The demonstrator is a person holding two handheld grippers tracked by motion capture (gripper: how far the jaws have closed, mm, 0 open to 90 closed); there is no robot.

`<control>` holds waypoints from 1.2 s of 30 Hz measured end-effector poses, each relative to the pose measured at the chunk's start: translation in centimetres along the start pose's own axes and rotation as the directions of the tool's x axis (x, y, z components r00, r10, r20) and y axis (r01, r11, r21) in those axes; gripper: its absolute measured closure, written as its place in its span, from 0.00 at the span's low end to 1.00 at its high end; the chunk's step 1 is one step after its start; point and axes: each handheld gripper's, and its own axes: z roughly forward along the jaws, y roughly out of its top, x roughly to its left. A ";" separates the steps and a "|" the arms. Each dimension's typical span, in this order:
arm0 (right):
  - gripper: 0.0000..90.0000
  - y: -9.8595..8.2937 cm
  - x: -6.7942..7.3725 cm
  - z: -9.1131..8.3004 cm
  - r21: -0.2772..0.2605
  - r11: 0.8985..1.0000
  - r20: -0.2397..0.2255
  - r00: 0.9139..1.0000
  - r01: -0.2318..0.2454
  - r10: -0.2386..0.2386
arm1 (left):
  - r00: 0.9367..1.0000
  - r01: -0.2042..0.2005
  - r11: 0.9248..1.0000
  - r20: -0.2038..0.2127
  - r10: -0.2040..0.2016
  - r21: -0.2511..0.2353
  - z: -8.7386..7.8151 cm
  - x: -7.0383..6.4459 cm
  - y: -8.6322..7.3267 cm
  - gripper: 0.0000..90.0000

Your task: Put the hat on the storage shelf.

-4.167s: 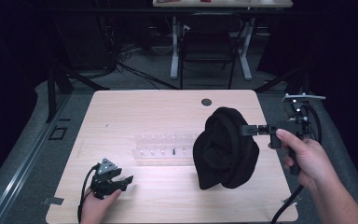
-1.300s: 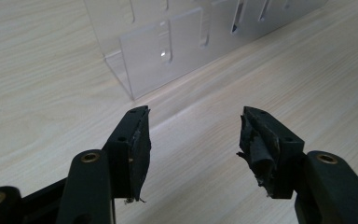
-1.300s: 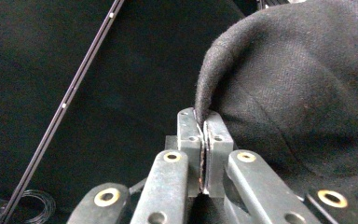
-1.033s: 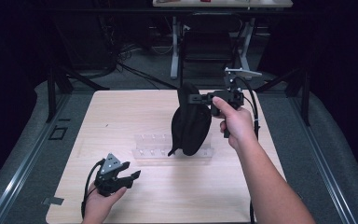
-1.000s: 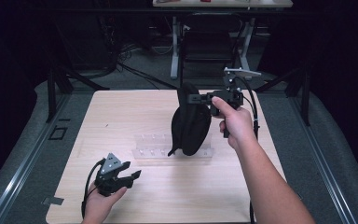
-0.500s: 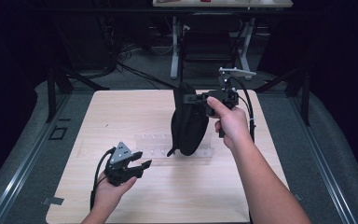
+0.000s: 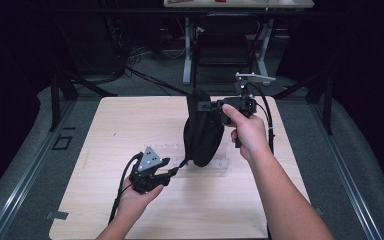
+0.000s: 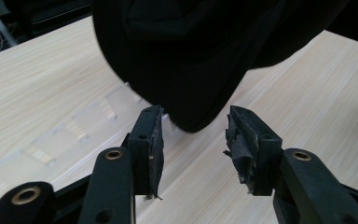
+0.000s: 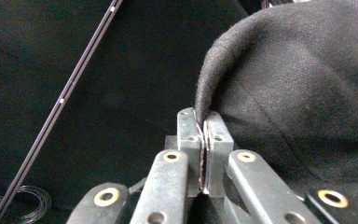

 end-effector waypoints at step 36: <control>0.94 -0.3 0.8 0.3 -0.002 0.999 0.026 0.999 0.035 -0.035 | 0.988 -0.145 0.989 -0.046 0.146 0.029 1.7 -1.7 1.1 0.93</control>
